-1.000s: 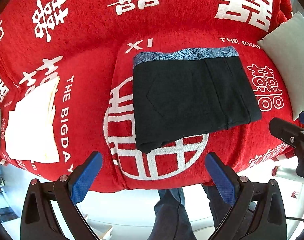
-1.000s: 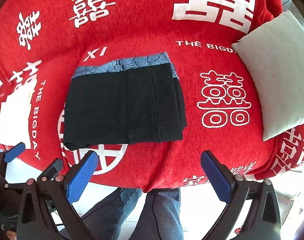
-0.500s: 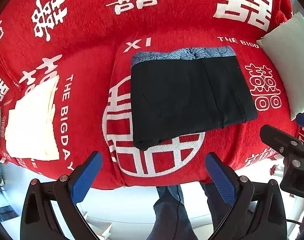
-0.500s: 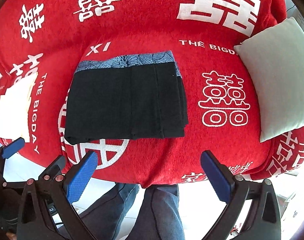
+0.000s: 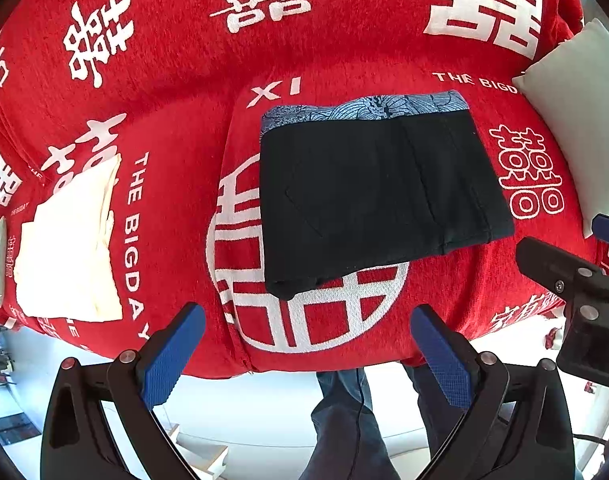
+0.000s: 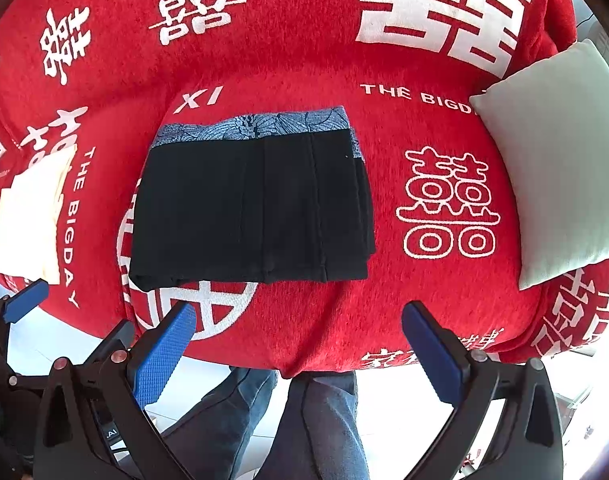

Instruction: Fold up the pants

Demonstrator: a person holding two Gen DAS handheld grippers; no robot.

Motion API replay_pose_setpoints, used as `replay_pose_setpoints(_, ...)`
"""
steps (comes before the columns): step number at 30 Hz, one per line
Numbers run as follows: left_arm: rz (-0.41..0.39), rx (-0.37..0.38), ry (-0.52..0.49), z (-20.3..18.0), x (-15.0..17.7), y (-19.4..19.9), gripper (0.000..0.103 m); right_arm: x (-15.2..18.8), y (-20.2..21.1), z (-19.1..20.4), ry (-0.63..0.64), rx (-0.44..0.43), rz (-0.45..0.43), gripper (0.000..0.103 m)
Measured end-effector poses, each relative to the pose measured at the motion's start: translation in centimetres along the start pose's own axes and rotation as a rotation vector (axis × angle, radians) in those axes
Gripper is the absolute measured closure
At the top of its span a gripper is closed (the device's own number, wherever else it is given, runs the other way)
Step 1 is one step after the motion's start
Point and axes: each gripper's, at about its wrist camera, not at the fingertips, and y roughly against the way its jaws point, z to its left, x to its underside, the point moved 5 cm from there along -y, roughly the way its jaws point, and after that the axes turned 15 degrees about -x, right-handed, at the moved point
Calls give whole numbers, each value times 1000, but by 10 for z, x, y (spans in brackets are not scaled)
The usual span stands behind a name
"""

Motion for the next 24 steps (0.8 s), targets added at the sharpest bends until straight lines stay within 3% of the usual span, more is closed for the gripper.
replay_pose_setpoints(24,-18,-6,-7,-3,-1,3,0,-3,0,-2,4,3,-1,0)
